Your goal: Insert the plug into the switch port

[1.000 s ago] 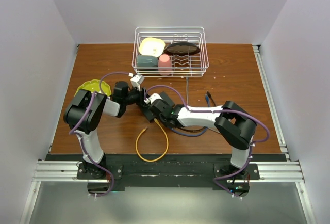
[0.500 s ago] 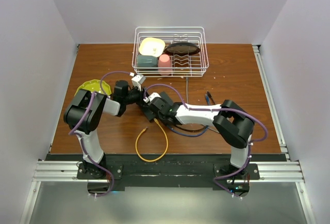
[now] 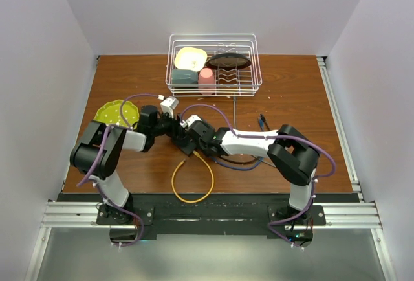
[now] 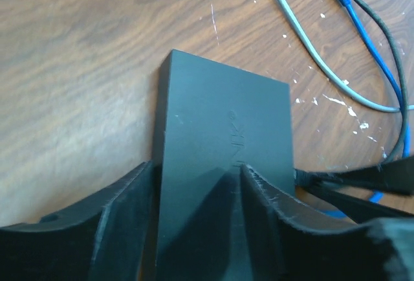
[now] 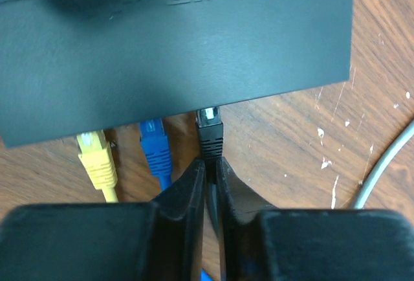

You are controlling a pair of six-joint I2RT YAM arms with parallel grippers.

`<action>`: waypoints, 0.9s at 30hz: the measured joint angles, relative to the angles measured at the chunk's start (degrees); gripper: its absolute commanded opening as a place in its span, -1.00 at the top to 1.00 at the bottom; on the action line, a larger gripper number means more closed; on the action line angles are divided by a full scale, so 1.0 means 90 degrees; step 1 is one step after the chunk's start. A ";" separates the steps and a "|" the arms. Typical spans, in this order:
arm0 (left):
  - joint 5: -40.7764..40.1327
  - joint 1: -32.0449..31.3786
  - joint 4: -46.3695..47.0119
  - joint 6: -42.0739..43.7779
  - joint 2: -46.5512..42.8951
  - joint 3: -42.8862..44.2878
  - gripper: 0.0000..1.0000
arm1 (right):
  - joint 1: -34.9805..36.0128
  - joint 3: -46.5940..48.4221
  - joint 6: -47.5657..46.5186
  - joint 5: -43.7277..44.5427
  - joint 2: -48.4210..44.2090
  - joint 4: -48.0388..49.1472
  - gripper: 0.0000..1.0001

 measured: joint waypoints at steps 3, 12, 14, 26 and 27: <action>0.0061 0.0180 -0.0005 -0.0194 -0.0141 -0.0143 -0.37 | -0.0019 0.0000 0.0053 -0.0027 -0.0005 0.0129 0.42; -0.0095 0.0386 -0.0845 -0.0527 -0.1270 -0.0503 -1.00 | -0.0046 0.0000 0.0296 0.0267 -0.0775 0.0714 -0.37; -0.0328 0.0408 -0.1178 -0.0508 -0.1882 -0.0486 -1.00 | -0.0046 0.0000 0.0321 0.0342 -0.1010 0.0746 -0.61; -0.1644 0.0461 -0.4386 -0.0272 -0.3599 0.3184 -1.00 | -0.0066 0.0763 0.0333 0.0435 -0.1921 0.0780 -0.97; -0.1804 0.0461 -0.4597 -0.0357 -0.3517 0.3774 -1.00 | -0.0066 0.0988 0.0333 0.0495 -0.1919 0.0770 -0.97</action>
